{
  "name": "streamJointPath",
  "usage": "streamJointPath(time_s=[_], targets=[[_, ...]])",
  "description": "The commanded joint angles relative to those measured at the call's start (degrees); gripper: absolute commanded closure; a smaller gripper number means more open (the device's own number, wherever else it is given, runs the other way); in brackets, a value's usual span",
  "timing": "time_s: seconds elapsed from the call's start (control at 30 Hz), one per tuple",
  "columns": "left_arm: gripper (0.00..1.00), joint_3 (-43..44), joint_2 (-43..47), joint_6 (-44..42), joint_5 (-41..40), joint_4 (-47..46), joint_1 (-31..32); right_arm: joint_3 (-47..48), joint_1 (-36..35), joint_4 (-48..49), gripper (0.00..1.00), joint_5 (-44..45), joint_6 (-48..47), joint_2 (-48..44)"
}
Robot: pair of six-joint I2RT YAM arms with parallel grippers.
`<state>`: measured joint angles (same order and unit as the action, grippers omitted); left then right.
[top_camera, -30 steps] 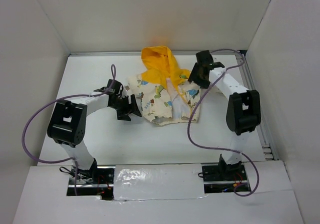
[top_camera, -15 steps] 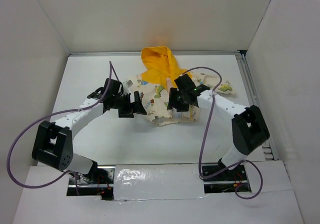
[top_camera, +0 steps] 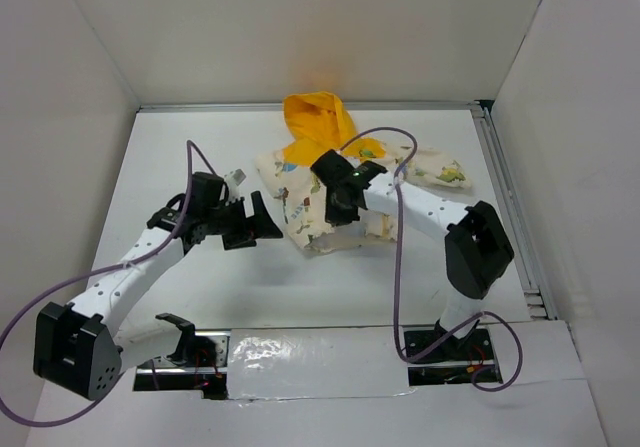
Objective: Zip up the jacket
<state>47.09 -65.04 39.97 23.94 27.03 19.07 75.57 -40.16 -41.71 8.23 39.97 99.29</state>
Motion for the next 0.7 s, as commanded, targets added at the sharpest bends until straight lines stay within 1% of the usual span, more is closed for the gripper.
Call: streamJointPath(time_s=[0.0, 0.03, 0.07, 0.1, 0.13, 0.2, 0.27, 0.3, 0.33, 0.37, 0.4, 0.43, 0.47, 0.5, 0.53, 0.57, 0.6, 0.63, 0.67], targets=[[0.01, -0.07, 2.45, 3.79, -1.53, 1.62, 0.35, 10.71, -7.79, -19.15, 1.00, 12.05, 7.64, 1.22], [0.01, 0.19, 2.89, 4.50, -1.88, 2.93, 0.35, 12.91, -9.74, -22.94, 1.00, 17.38, 9.59, 3.35], [0.01, 0.37, 3.16, 5.90, -2.58, 3.64, 0.27, 16.33, -11.67, -28.63, 0.99, 19.17, 11.00, 5.63], [0.01, 0.81, 3.33, 6.78, -3.11, 4.43, 0.27, 17.58, -14.56, -30.43, 0.98, 19.98, 12.49, 10.27], [0.01, 1.16, 3.60, 7.75, -3.90, 6.44, 0.00, 18.55, -15.38, -30.97, 0.97, 19.81, 12.59, 12.40], [0.01, 1.68, 4.12, 10.12, -5.39, 8.47, -0.35, 20.31, -16.35, -29.66, 0.96, 16.83, 11.46, 17.49], [0.01, 1.60, 5.09, 12.14, -6.45, 10.85, -0.96, 21.28, -17.23, -25.80, 0.90, 13.58, 10.05, 19.54], [0.01, 1.34, 6.14, 12.59, -7.15, 11.29, -1.23, 21.20, -17.32, -23.70, 0.86, 12.35, 8.65, 20.24], [0.01, 1.08, 6.67, 13.20, -7.33, 11.90, -2.01, 19.89, -17.49, -18.02, 0.74, 11.47, 7.33, 19.90], [0.01, 0.81, 7.11, 13.21, -7.16, 11.74, -2.37, 18.66, -17.67, -14.57, 0.66, 9.11, 4.27, 18.07], [0.01, 0.20, 8.07, 13.30, -6.72, 11.47, -3.15, 17.34, -17.76, -7.49, 0.57, 7.78, 2.94, 16.66], [0.01, -0.07, 8.52, 13.56, -6.63, 11.64, -3.51, 13.50, -18.11, -3.59, 0.48, 6.37, 1.53, 14.47], [0.01, -0.59, 8.70, 13.47, -6.46, 11.30, -3.69, 11.37, -18.11, -0.16, 0.42, 3.49, -0.74, 10.01], [0.01, -0.68, 8.96, 13.30, -5.93, 11.12, -3.86, 7.53, -18.20, 5.88, 0.30, 2.42, -1.46, 7.61], [0.01, -0.68, 8.87, 12.77, -5.58, 10.94, -4.04, 5.75, -18.46, 8.55, 0.29, 1.62, -1.99, 5.07], [0.01, -0.60, 8.70, 12.25, -4.88, 10.51, -4.13, 3.90, -18.55, 10.67, 0.25, 0.66, -2.78, 0.17], [0.01, -0.51, 8.18, 11.81, -3.48, 10.07, -4.22, 0.49, -18.55, 14.60, 0.20, -0.22, -3.14, -2.23], [0.01, -0.51, 7.91, 9.97, -2.60, 9.19, -4.04, -1.02, -18.29, 15.86, 0.18, -0.75, -3.40, -6.87], [0.01, -0.42, 7.56, 8.91, -1.72, 8.05, -4.04, -2.26, -17.94, 16.48, 0.16, -1.11, -3.14, -9.00]])
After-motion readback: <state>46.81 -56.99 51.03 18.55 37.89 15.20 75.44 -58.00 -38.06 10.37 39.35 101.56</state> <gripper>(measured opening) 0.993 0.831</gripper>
